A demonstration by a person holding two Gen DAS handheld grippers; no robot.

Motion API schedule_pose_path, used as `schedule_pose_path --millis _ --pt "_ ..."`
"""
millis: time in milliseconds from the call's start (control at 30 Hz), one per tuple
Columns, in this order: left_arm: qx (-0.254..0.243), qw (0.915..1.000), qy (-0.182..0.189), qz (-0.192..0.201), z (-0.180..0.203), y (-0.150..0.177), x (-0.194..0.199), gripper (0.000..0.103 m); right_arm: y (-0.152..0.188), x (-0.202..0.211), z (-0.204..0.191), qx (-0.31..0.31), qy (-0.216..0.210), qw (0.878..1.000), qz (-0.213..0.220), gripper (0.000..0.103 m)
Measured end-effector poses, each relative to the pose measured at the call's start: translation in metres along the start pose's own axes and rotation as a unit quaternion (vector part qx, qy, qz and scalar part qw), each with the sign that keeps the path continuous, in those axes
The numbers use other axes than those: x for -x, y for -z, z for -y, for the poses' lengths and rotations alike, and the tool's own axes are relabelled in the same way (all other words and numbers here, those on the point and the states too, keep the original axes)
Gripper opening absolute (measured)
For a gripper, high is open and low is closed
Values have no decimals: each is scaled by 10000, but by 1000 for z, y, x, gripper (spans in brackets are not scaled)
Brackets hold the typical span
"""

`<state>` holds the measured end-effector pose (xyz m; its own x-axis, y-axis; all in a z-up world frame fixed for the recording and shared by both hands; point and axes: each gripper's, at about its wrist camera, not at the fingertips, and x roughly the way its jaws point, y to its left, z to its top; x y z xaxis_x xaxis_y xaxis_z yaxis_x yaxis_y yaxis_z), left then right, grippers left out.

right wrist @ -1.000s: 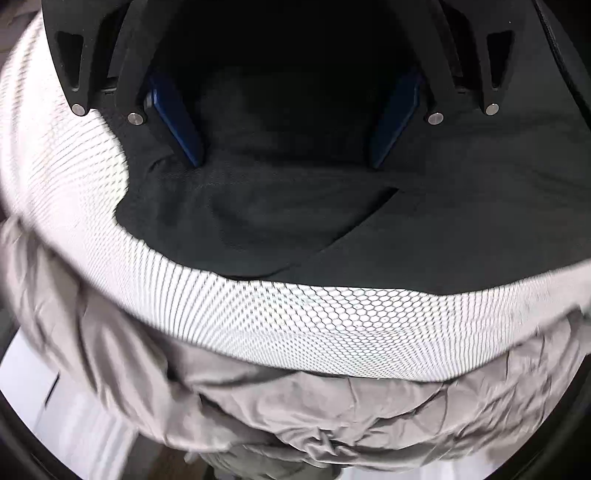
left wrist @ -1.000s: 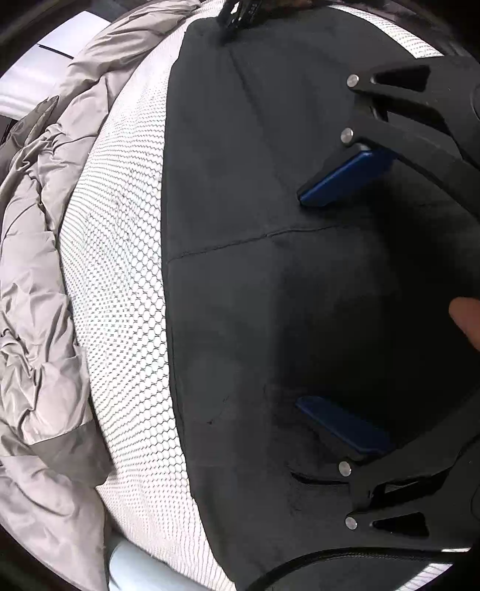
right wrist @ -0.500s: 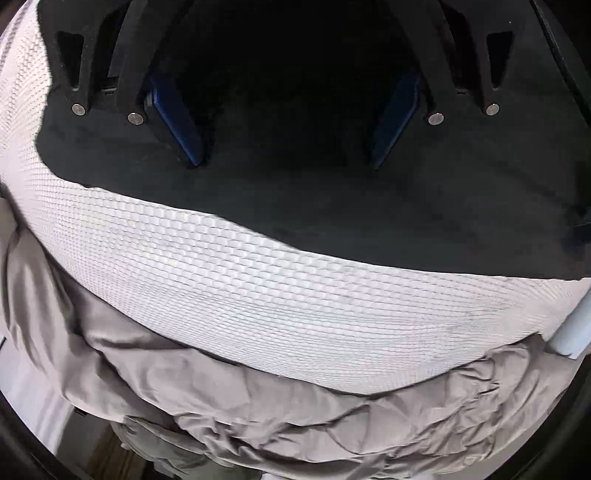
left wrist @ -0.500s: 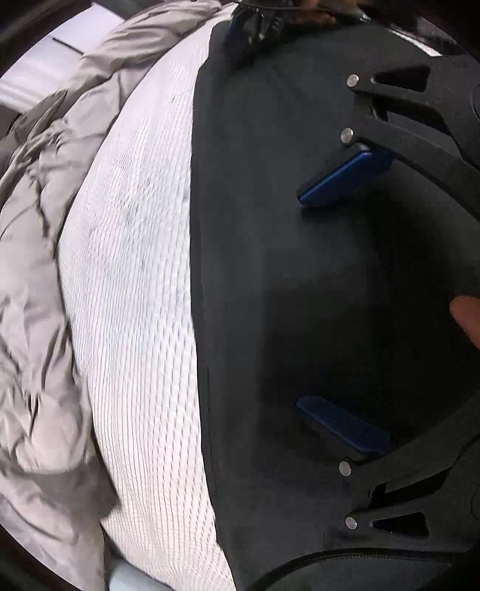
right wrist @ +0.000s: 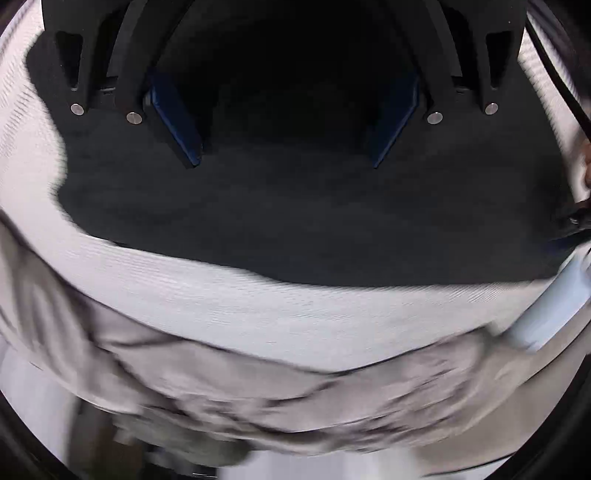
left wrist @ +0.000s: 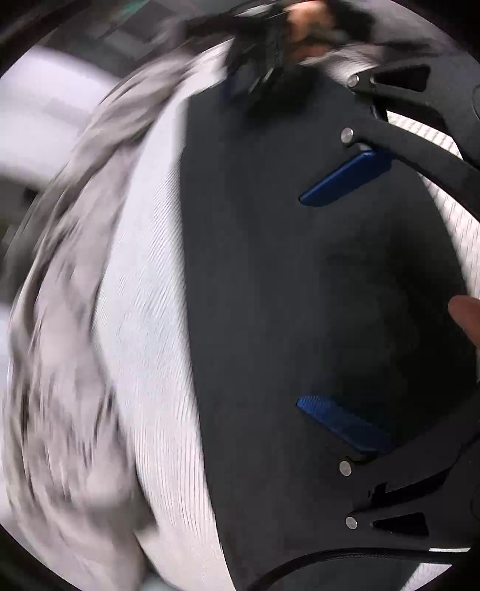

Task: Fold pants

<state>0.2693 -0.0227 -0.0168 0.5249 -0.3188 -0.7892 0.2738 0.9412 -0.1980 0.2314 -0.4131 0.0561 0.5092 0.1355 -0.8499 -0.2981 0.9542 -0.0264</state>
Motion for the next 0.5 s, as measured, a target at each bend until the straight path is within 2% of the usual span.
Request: schedule_pose_path --millis 67,100,167,233,300,500 --pt "-408 9983 61 -412 28 11 -18 102 7 -10 -26 353 -190 9990 -221 93" --pt "-586 9962 -73 -640 35 18 -28 102 11 -15 -33 505 -92 9982 -299 93" --pt "-742 9943 -286 -706 37 27 -33 102 22 -20 -31 640 135 9972 -368 93" --pt "-679 9950 -282 -672 29 31 -28 102 32 -14 -16 511 181 9977 -416 93" --pt "-522 9959 -399 -627 15 35 -21 102 48 -1 8 497 680 9954 -457 93" --pt "-259 9960 -632 -577 -3 44 -6 102 90 35 73 -219 1406 9891 -392 94"
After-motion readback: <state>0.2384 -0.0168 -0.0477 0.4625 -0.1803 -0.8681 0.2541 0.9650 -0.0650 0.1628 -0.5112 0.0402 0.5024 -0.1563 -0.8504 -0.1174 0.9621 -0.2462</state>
